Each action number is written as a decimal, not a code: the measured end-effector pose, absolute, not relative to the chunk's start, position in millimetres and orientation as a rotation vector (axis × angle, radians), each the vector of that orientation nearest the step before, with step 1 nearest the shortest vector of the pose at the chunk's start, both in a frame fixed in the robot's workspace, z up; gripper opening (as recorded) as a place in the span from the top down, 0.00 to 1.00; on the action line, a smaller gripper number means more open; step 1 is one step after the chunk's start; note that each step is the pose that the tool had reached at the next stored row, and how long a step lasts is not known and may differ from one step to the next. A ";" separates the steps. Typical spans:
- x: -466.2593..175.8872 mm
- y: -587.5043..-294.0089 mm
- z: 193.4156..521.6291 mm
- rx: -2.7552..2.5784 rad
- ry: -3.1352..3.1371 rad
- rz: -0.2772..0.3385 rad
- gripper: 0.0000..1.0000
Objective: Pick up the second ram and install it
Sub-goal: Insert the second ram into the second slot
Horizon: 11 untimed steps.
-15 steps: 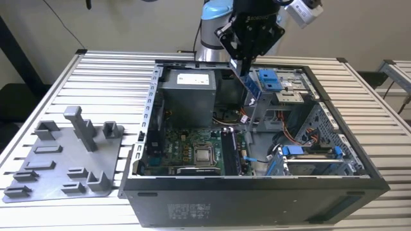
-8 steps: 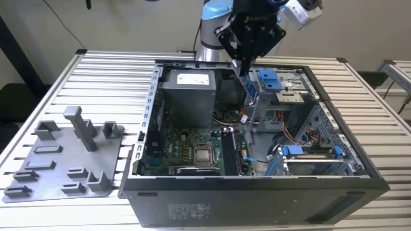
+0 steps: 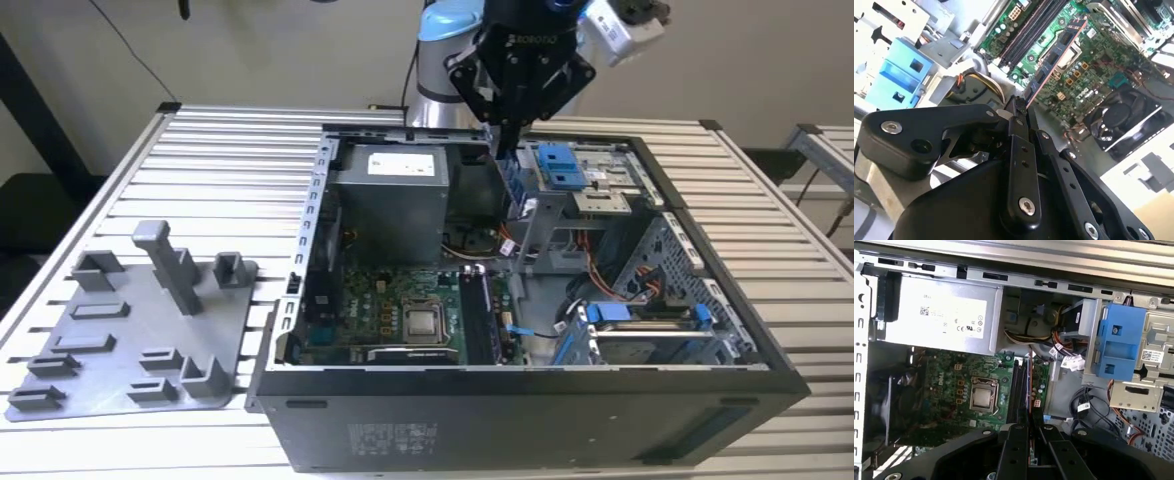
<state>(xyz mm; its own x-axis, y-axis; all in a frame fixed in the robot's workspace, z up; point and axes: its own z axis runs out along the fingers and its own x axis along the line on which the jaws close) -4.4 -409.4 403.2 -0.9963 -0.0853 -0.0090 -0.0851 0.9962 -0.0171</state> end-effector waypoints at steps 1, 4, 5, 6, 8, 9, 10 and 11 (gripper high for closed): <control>-4.3 -409.4 403.2 -0.114 3.130 -0.026 0.86; -4.4 -409.4 402.9 -0.058 3.132 -0.027 0.86; -4.4 -409.5 402.7 -0.040 3.132 -0.027 0.86; -4.4 -409.5 402.6 -0.022 3.132 -0.027 0.86; -4.4 -409.5 402.4 0.015 3.133 -0.027 0.86; -4.4 -409.5 402.3 0.032 3.132 -0.027 0.86; -4.4 -409.5 402.2 0.044 3.132 -0.027 0.86; -4.4 -409.5 402.3 0.049 3.132 -0.027 0.86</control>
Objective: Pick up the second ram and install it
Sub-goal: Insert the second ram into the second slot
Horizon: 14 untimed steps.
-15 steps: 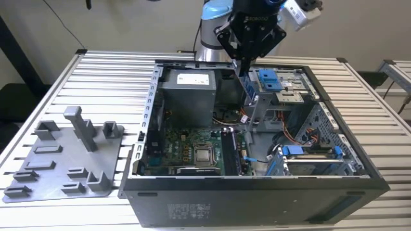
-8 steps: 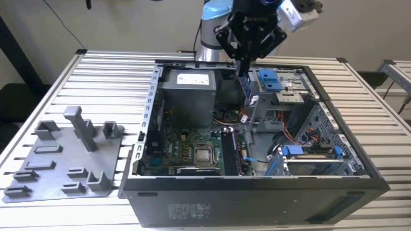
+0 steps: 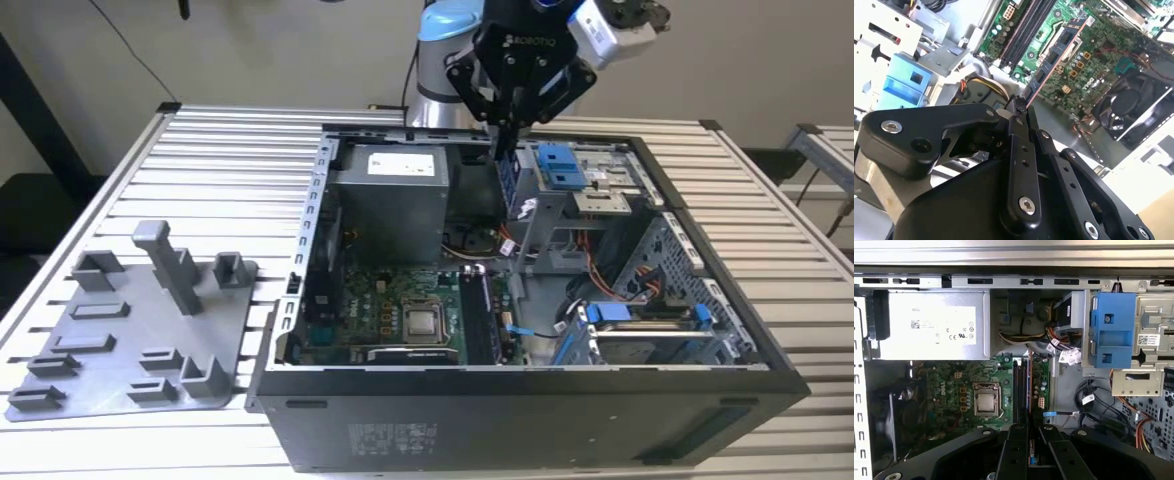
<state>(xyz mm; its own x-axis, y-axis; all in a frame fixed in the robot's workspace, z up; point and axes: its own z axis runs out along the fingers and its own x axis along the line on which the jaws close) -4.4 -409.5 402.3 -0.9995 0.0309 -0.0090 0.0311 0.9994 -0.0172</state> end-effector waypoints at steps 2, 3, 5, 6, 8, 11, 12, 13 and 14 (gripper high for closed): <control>-4.4 -409.5 402.3 0.057 3.132 -0.027 0.86; -4.4 -409.5 402.1 0.057 3.132 -0.027 0.86; -4.4 -409.4 400.8 0.057 3.132 -0.027 0.86; -4.4 -409.5 399.7 0.057 3.132 -0.027 0.86; -4.1 -409.5 396.9 0.057 3.132 -0.027 0.86; -2.5 -409.6 392.3 0.057 3.132 -0.027 0.86; -2.0 -409.6 390.7 0.057 3.132 -0.027 0.86; -1.2 -409.6 389.2 0.057 3.133 -0.028 0.86; -0.5 -409.7 387.7 0.057 3.133 -0.028 0.86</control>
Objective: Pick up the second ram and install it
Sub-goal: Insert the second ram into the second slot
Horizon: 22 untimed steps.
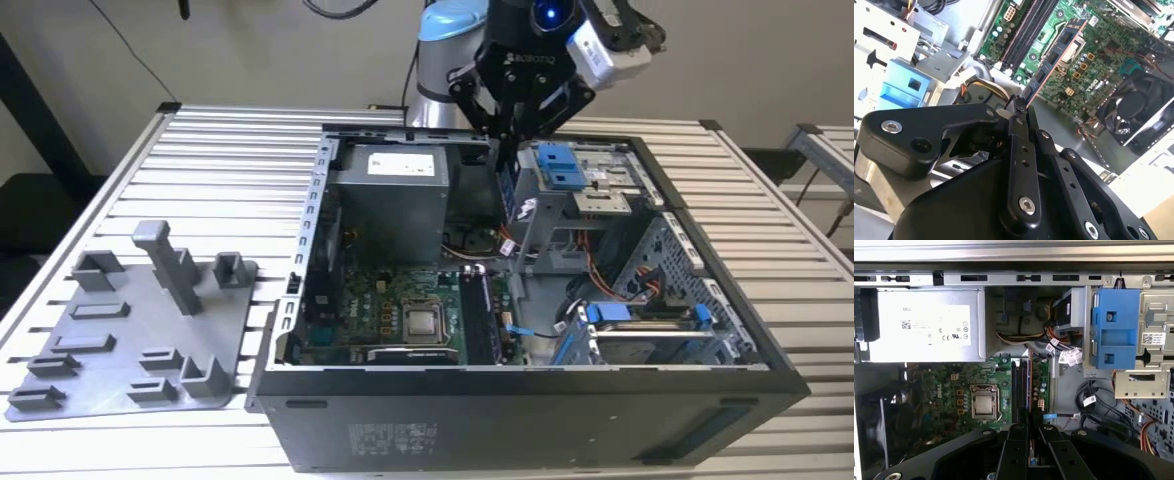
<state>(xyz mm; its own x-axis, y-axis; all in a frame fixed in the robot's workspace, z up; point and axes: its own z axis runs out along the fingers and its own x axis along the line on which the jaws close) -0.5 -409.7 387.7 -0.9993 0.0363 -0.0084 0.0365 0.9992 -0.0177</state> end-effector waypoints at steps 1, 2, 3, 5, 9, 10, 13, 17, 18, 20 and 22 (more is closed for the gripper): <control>0.2 -409.8 386.3 0.057 3.133 -0.028 0.86; 0.8 -409.8 384.9 0.057 3.133 -0.029 0.86; 1.3 -409.9 383.6 0.057 3.134 -0.029 0.86; 1.9 -410.3 381.3 0.057 3.134 -0.031 0.86; 2.9 -411.6 377.5 0.057 3.136 -0.036 0.86; 3.2 -411.7 377.0 0.057 3.137 -0.040 0.86; 4.2 -412.2 375.8 0.057 3.140 -0.057 0.86; 4.6 -412.5 373.6 0.057 3.142 -0.076 0.86; 4.7 -412.5 373.1 0.057 3.142 -0.078 0.86; 4.7 -413.1 371.5 0.057 3.142 -0.077 0.86; 4.7 -414.7 369.7 0.057 3.142 -0.078 0.86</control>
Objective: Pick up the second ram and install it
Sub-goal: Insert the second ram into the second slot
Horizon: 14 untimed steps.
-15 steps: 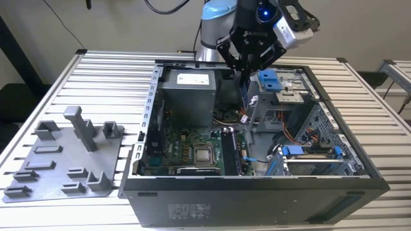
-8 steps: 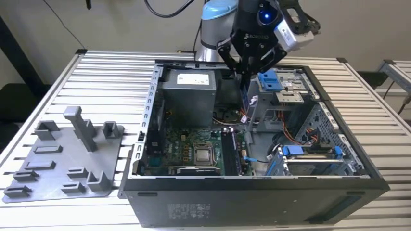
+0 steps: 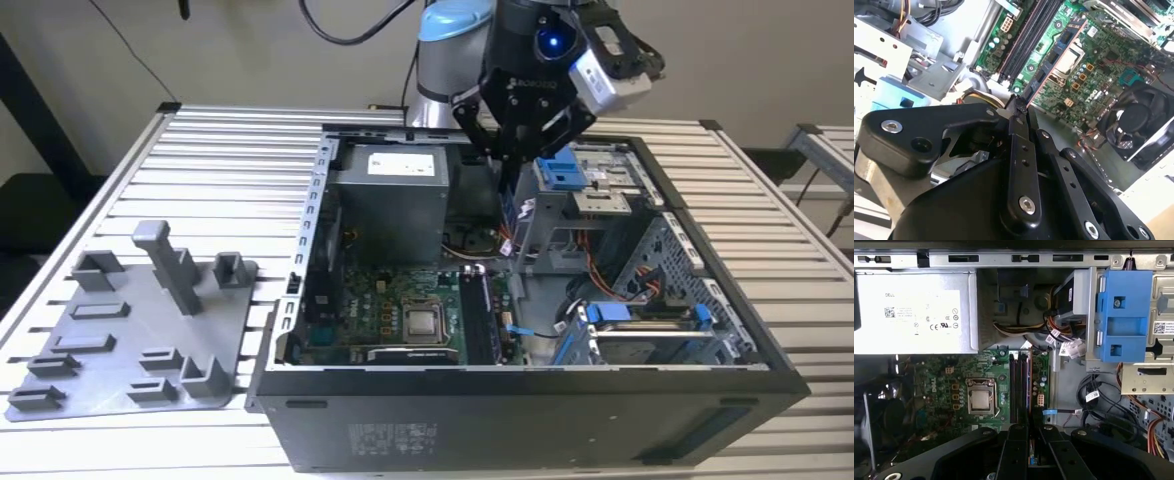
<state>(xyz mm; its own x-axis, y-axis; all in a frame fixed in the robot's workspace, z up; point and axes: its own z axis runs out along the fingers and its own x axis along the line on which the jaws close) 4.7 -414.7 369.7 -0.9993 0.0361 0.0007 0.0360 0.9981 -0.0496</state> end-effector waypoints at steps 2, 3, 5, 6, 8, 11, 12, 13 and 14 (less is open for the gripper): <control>4.7 -417.0 367.6 -0.057 -3.139 0.078 0.86; 4.7 -418.1 366.4 -0.057 -3.139 0.077 0.86; 4.7 -420.5 364.2 -0.057 -3.139 0.077 0.86; 4.7 -421.4 362.9 -0.057 -3.139 0.077 0.86; 4.7 -422.6 360.5 -0.058 -3.139 0.078 0.86; 4.7 -424.9 357.0 -0.061 -3.138 0.078 0.86; 4.6 -425.2 356.1 -0.063 -3.138 0.078 0.86; 4.6 -425.3 355.4 -0.065 -3.138 0.078 0.86; 4.7 -425.3 354.8 -0.066 -3.138 0.078 0.86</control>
